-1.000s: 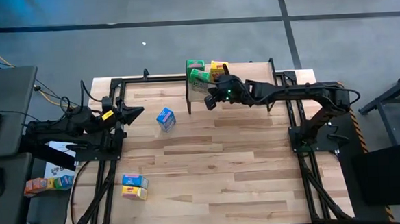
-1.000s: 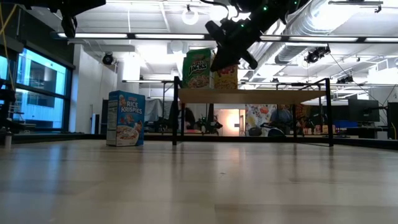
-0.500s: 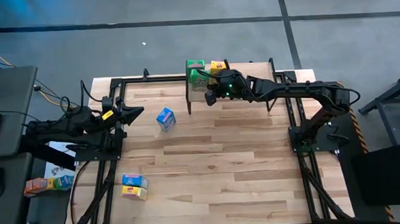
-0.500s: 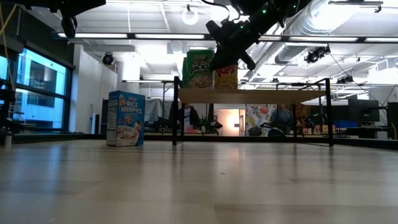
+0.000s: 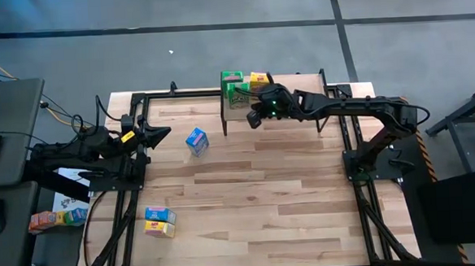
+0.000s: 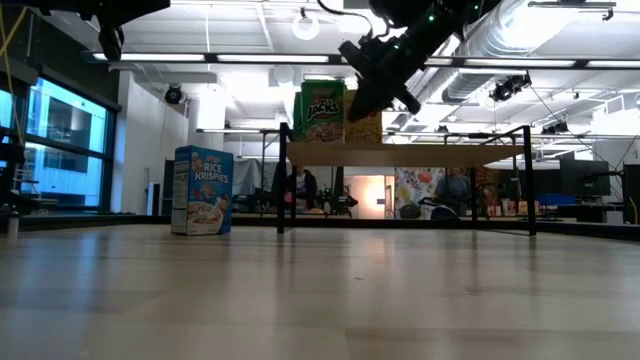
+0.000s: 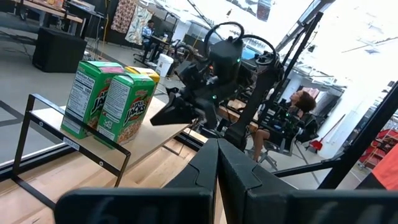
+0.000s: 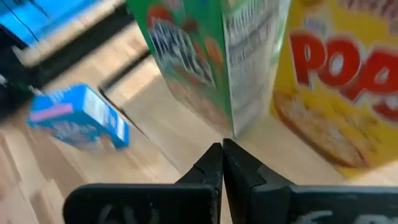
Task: Stack cereal on shelf
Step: Put the green cereal box on the shelf
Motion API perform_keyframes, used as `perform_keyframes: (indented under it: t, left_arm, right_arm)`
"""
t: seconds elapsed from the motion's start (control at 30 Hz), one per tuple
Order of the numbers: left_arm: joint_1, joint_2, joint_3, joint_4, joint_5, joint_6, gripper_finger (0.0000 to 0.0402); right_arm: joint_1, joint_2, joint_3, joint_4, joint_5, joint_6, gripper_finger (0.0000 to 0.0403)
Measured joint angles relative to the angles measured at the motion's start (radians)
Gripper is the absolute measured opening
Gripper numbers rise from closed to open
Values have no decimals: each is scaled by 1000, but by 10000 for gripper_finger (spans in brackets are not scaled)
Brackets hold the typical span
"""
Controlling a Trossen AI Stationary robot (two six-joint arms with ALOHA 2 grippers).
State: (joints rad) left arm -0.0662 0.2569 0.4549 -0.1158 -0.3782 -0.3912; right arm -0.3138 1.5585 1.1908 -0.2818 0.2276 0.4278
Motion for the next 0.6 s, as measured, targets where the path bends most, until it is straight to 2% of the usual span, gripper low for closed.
perform_keyframes:
  t: [0.1,0.3,0.6]
  left_arm:
    - [0,0,0,0,0,0,0]
    - [0,0,0,0,-1,0,0]
    - [0,0,0,0,-2,0,0]
  right_arm:
    - [0,0,0,-30,17,-7,0]
    - [2,0,0,19,135,-10,0]
    - [-1,0,0,104,119,-8,0]
